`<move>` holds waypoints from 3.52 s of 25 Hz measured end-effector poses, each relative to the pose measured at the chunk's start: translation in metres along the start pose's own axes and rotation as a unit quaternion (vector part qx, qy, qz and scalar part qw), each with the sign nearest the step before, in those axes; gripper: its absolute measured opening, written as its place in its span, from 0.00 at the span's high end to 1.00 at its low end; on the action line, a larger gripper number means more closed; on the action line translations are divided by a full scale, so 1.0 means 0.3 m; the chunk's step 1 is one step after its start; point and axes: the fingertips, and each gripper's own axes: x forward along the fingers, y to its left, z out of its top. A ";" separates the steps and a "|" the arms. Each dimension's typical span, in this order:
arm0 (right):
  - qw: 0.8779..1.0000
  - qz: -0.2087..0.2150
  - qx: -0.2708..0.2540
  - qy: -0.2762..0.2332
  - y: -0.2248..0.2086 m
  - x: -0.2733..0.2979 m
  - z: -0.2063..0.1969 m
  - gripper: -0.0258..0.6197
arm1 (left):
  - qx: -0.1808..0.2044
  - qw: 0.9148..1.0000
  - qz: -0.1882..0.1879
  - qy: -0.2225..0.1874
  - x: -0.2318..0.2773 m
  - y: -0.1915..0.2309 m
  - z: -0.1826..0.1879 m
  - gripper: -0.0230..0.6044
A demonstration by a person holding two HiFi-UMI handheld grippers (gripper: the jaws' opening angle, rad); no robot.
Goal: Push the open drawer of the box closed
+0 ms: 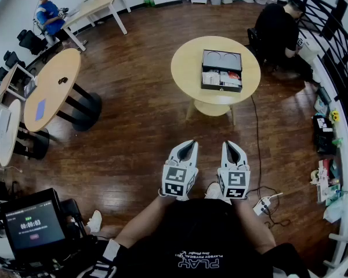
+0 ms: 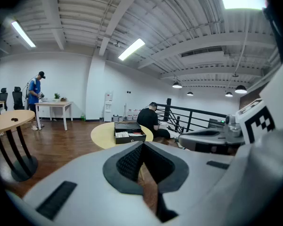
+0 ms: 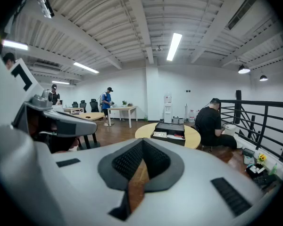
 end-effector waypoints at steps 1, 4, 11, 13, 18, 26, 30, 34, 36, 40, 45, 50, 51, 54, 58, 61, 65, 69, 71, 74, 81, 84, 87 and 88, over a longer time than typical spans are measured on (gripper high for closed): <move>1.000 0.000 0.001 0.001 -0.002 0.002 0.001 0.95 | 0.000 1.000 0.000 0.002 0.003 -0.002 0.000 0.97; 1.000 0.004 0.003 0.003 -0.012 0.010 0.006 0.95 | 0.002 1.000 0.000 0.004 0.016 -0.010 0.007 0.97; 1.000 0.009 0.005 0.003 -0.069 0.033 0.013 0.95 | 0.004 1.000 0.010 -0.002 0.057 -0.031 0.052 0.97; 1.000 0.011 0.006 0.000 -0.096 0.031 0.009 0.95 | 0.005 1.000 0.013 -0.006 0.074 -0.051 0.059 0.97; 1.000 0.024 0.004 -0.006 -0.128 0.027 0.035 0.95 | 0.004 1.000 0.020 -0.007 0.111 -0.090 0.074 0.97; 0.999 0.044 0.007 0.010 -0.169 0.014 -0.020 0.95 | 0.001 1.000 0.030 -0.011 0.169 -0.135 0.070 0.97; 0.999 0.050 0.005 0.019 -0.173 0.047 -0.039 0.95 | -0.006 0.999 0.048 -0.013 0.203 -0.063 0.074 0.97; 0.999 0.042 0.004 0.028 -0.197 0.112 -0.043 0.95 | -0.011 0.999 0.046 -0.008 0.261 -0.019 0.073 0.97; 0.999 0.037 0.002 0.027 -0.209 0.155 -0.024 0.95 | -0.011 0.999 0.039 -0.007 0.303 0.005 0.085 0.97; 0.999 0.021 0.003 0.025 -0.247 0.247 0.028 0.95 | -0.020 0.999 0.019 -0.016 0.381 0.060 0.154 0.97; 0.999 -0.019 0.020 0.025 -0.300 0.462 0.100 0.95 | -0.020 1.000 0.005 -0.024 0.489 0.226 0.246 0.97; 0.999 -0.026 0.021 0.025 -0.330 0.488 0.114 0.95 | -0.022 1.000 0.002 -0.020 0.501 0.237 0.254 0.97; 0.999 -0.028 0.022 0.026 -0.337 0.481 0.112 0.95 | -0.022 1.000 0.001 -0.019 0.502 0.229 0.252 0.97; 0.999 -0.035 0.021 0.034 -0.358 0.467 0.100 0.95 | -0.020 1.000 -0.005 -0.014 0.510 0.217 0.246 0.97; 0.998 -0.049 0.022 0.044 -0.343 0.564 0.122 0.95 | -0.024 0.999 -0.015 -0.018 0.562 0.319 0.277 0.97; 0.997 -0.057 0.020 0.047 -0.328 0.619 0.138 0.95 | -0.025 0.999 -0.027 -0.020 0.596 0.367 0.294 0.97; 0.997 -0.062 0.020 0.049 -0.301 0.634 0.147 0.95 | -0.025 0.999 -0.040 -0.010 0.616 0.382 0.282 0.97; 0.996 -0.064 0.014 0.056 -0.299 0.646 0.130 0.95 | -0.024 0.999 -0.046 -0.008 0.641 0.396 0.274 0.97; 0.996 -0.068 0.018 0.058 -0.316 0.656 0.127 0.95 | -0.023 0.999 -0.048 -0.007 0.659 0.399 0.274 0.97; 0.995 -0.071 0.022 0.062 -0.342 0.687 0.110 0.95 | -0.024 0.998 -0.050 -0.001 0.702 0.405 0.258 0.97; 0.996 -0.039 0.034 0.071 -0.391 0.769 0.112 0.95 | -0.028 0.999 -0.029 0.014 0.816 0.405 0.286 0.97; 0.996 -0.016 0.036 0.079 -0.435 0.835 0.102 0.95 | -0.028 0.999 -0.019 0.015 0.905 0.399 0.305 0.97; 0.996 0.006 0.032 0.081 -0.457 0.883 0.110 0.95 | -0.031 0.999 -0.004 0.017 0.964 0.402 0.322 0.97; 0.996 0.012 0.029 0.082 -0.456 0.886 0.117 0.95 | -0.033 0.999 -0.002 0.018 0.967 0.397 0.325 0.97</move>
